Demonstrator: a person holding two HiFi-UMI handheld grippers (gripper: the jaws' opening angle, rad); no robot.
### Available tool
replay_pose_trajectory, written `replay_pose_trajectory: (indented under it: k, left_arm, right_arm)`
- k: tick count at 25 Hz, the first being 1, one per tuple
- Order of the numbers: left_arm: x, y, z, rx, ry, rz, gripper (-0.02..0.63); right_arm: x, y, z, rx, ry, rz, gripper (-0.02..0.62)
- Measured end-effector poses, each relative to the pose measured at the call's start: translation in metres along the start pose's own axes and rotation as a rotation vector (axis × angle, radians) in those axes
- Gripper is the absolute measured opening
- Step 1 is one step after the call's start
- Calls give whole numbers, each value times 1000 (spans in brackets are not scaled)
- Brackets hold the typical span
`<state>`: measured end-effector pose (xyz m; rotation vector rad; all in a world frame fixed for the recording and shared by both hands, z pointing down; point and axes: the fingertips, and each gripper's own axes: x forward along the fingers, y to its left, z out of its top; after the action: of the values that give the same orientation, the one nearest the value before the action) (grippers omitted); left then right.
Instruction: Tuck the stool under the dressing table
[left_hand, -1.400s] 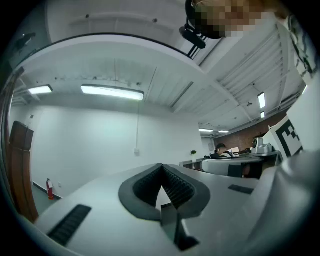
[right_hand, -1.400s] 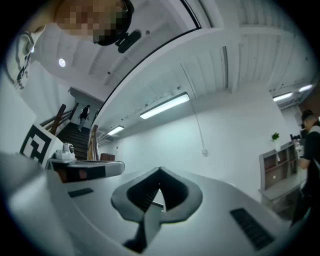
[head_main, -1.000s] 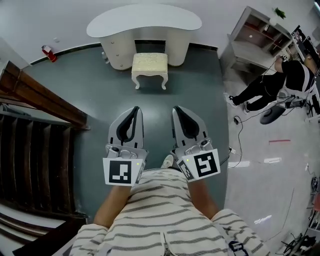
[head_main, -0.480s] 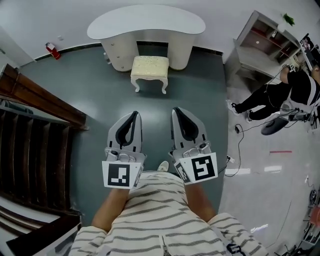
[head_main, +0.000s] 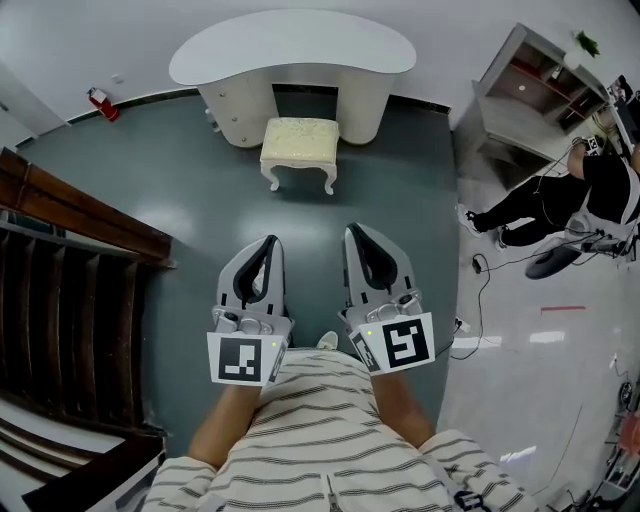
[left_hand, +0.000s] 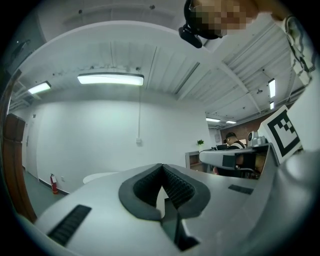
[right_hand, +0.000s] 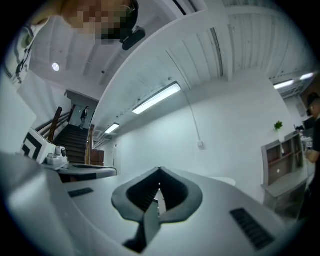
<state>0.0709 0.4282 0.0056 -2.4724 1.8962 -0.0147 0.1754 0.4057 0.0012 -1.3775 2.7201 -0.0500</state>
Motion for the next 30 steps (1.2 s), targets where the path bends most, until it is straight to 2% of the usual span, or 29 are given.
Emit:
replay_pose_trajectory:
  k: [8,15,25,30]
  left_arm:
    - [63,53,-25,-48,8,-12,6]
    - [128,133,-38,-89,55,-25,6]
    - [214,230,-57,-122,108,-100,6]
    - [248,262,-72,-127,133,-133,6]
  right_arm:
    - [72,-11,-26,-14,43,-25,12]
    - [166,-22,-38,-13,80,-70,12]
    - [286,-31,-59,13,110,-171,12]
    - [330,-37,-74,15,143,-207,13]
